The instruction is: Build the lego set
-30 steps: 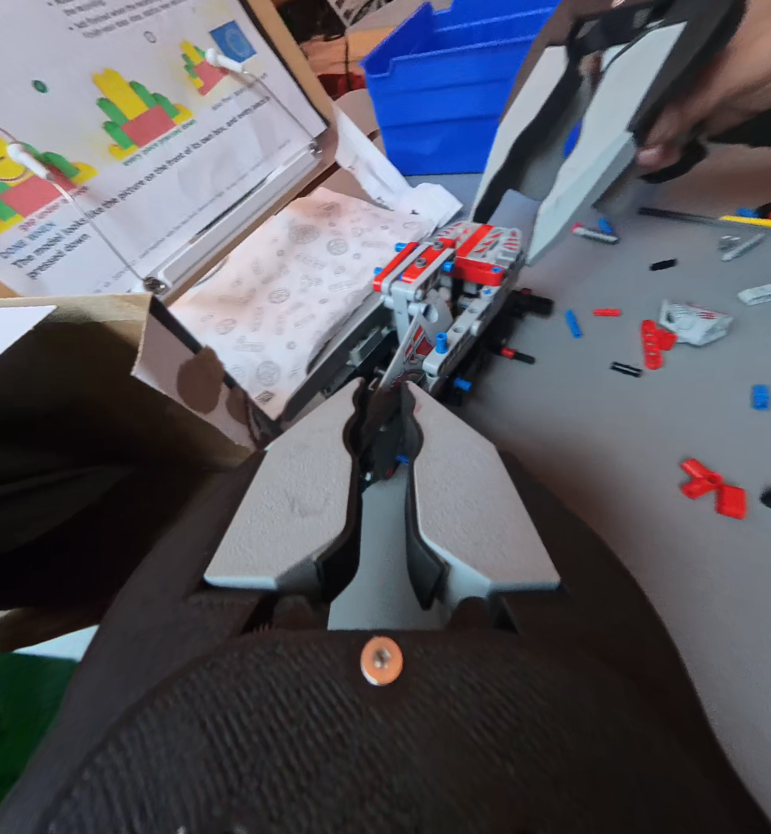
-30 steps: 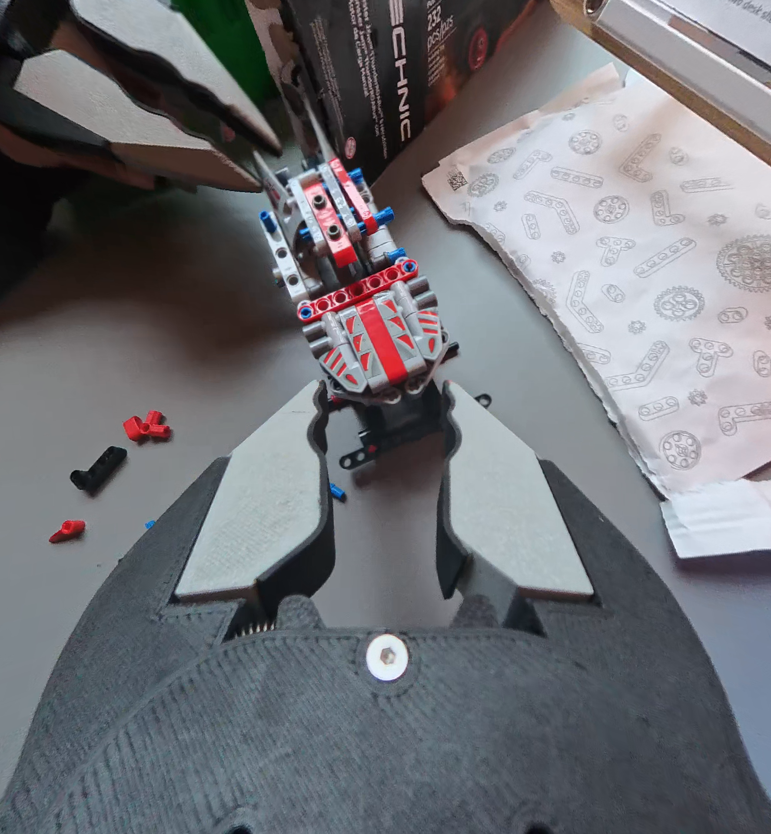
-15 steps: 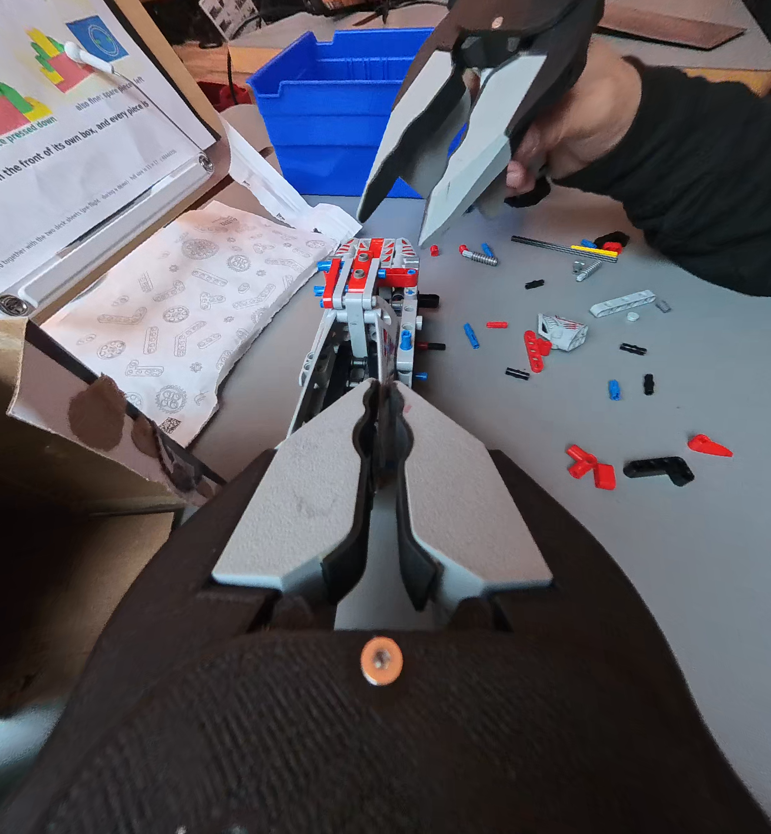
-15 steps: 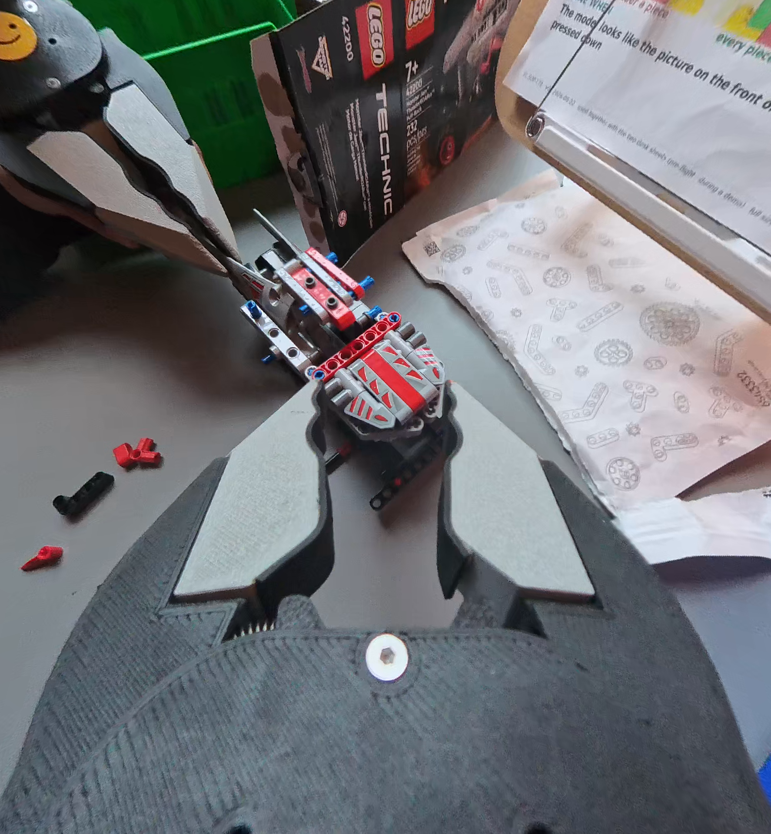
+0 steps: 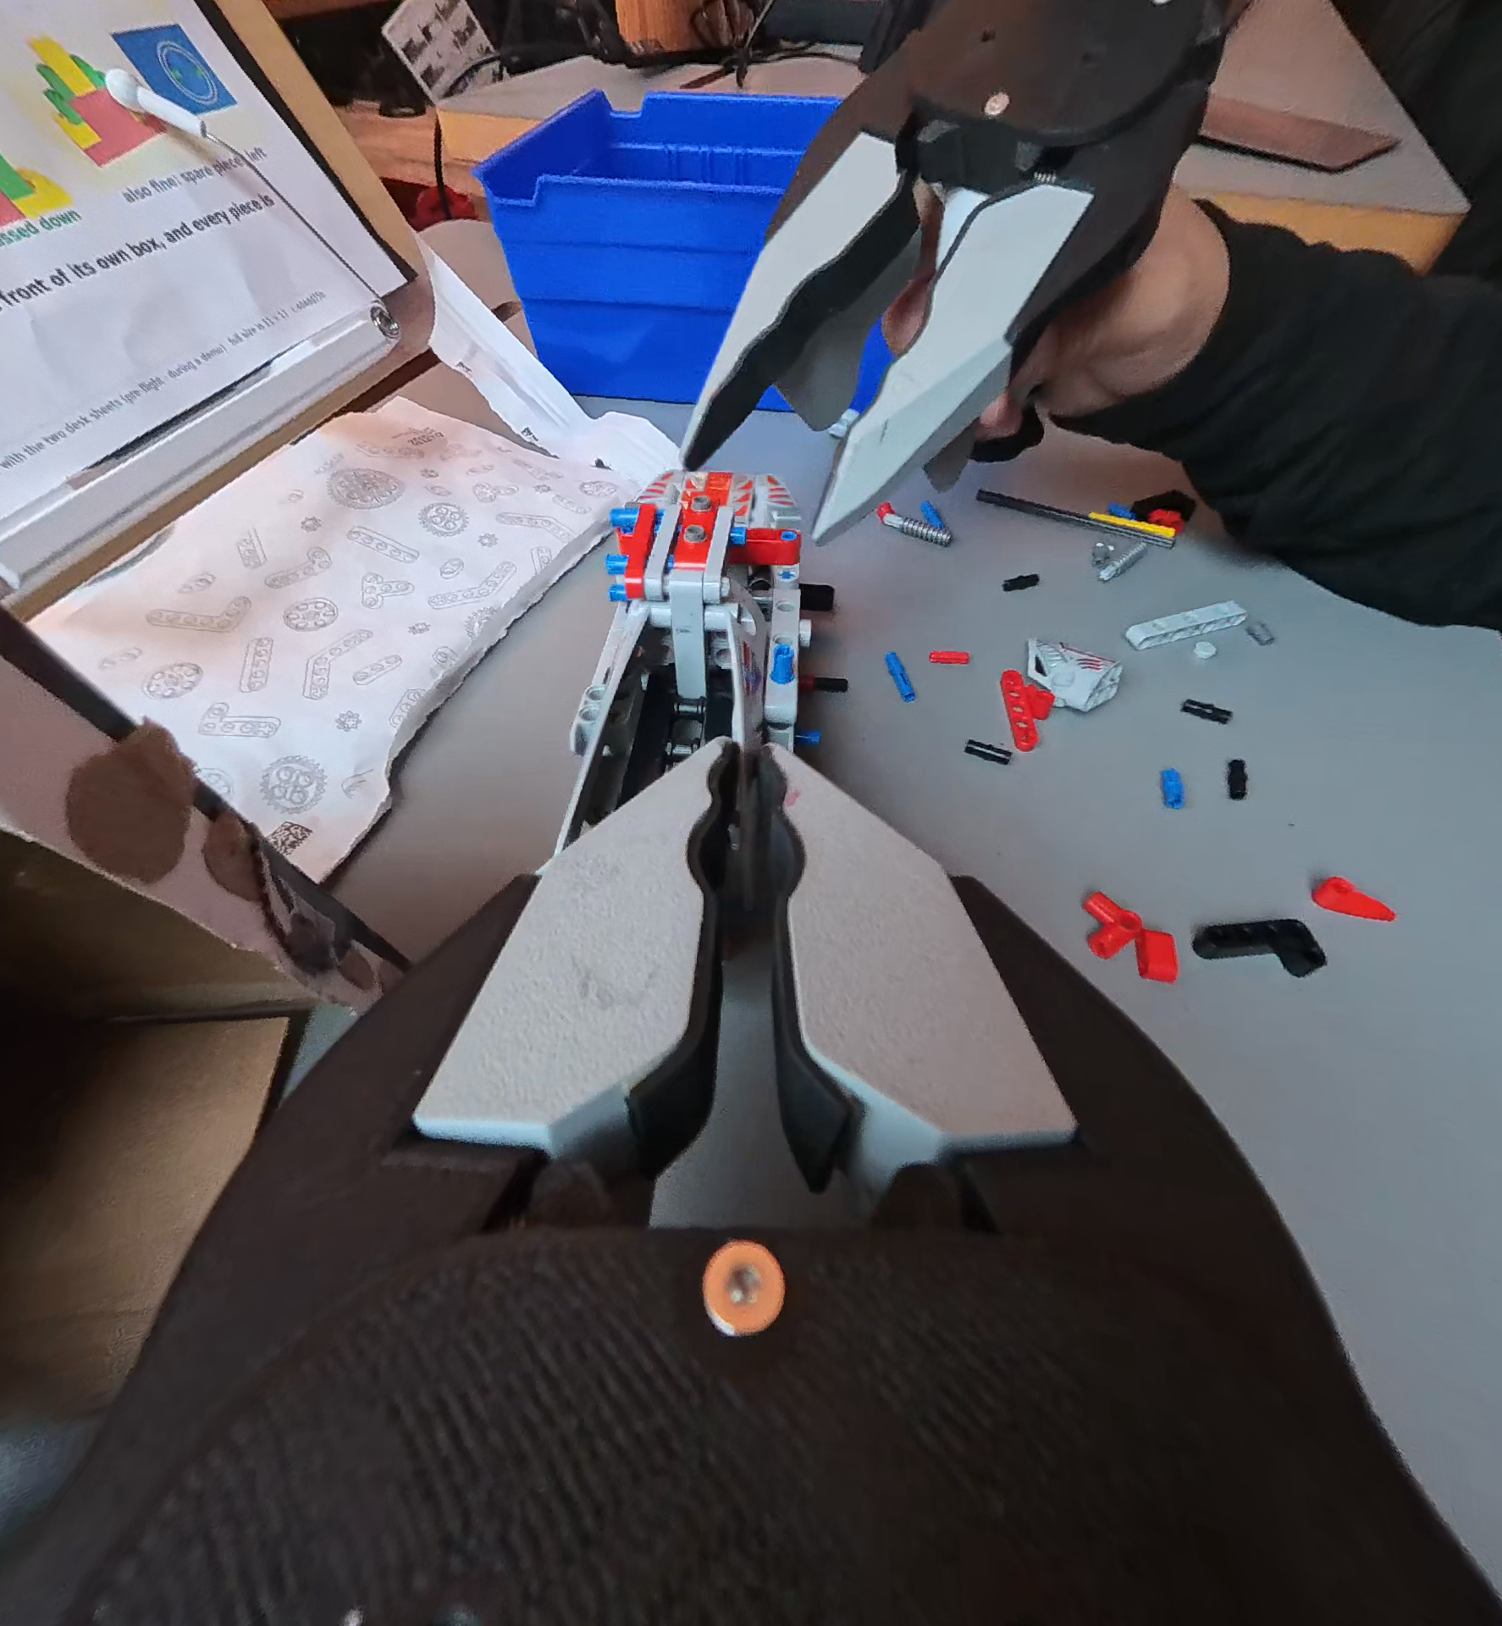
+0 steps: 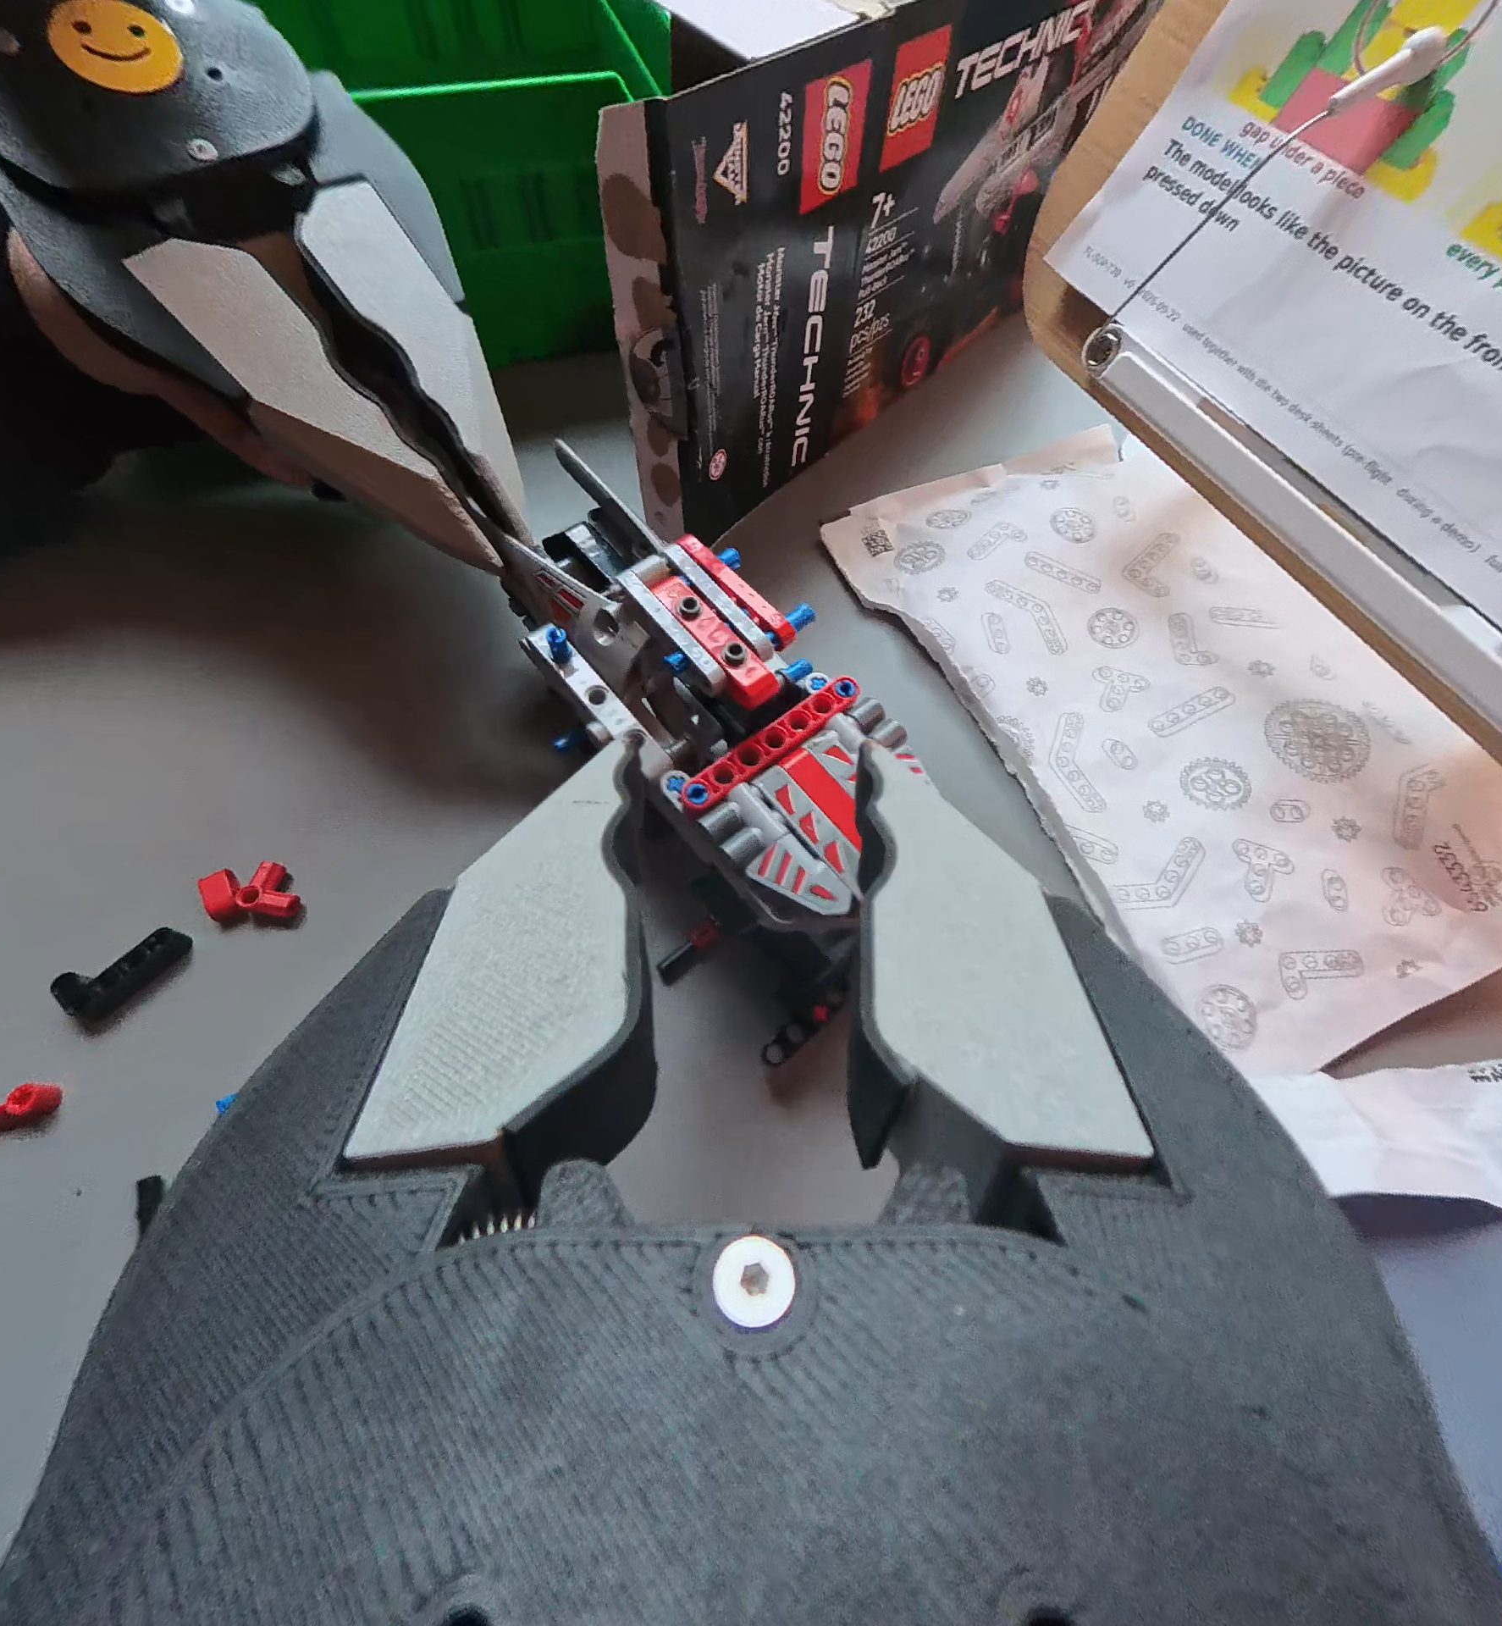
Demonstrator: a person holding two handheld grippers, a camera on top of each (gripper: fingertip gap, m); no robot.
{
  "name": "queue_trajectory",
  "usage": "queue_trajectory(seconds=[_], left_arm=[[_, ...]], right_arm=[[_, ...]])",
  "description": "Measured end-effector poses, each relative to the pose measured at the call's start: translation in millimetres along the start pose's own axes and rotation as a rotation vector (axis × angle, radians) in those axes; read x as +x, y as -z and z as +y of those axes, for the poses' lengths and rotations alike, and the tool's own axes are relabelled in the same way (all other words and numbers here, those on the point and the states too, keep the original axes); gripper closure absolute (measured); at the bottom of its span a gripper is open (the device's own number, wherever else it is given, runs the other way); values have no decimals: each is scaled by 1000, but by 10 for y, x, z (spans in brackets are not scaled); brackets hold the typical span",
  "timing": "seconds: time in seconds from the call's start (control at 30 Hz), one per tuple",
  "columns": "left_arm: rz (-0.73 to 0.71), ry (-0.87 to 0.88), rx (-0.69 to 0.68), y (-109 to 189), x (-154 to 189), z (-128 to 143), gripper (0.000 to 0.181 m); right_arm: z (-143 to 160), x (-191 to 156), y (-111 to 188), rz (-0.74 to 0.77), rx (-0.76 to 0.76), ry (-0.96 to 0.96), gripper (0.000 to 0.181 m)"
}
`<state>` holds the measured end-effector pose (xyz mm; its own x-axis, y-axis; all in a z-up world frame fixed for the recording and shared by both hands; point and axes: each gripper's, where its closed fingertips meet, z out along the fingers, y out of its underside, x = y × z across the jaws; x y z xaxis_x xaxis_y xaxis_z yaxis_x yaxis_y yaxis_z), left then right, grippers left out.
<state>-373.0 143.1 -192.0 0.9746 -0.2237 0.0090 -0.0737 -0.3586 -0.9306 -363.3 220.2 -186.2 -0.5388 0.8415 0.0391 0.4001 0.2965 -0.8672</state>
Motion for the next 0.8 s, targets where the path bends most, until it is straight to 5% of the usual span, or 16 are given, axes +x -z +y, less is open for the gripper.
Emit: queue_trajectory(seconds=[0.3, 0.5, 0.8], left_arm=[[-85, -55, -23, -14, -84, 9, 174], [-90, 36, 215, 176, -123, -362, 170], [-82, -2, 43, -15, -78, -78, 162]], right_arm=[[-83, 6, 60, 72, 26, 116, 144], [-118, -9, 79, 75, 47, 134, 151], [-145, -76, 53, 38, 75, 117, 152]])
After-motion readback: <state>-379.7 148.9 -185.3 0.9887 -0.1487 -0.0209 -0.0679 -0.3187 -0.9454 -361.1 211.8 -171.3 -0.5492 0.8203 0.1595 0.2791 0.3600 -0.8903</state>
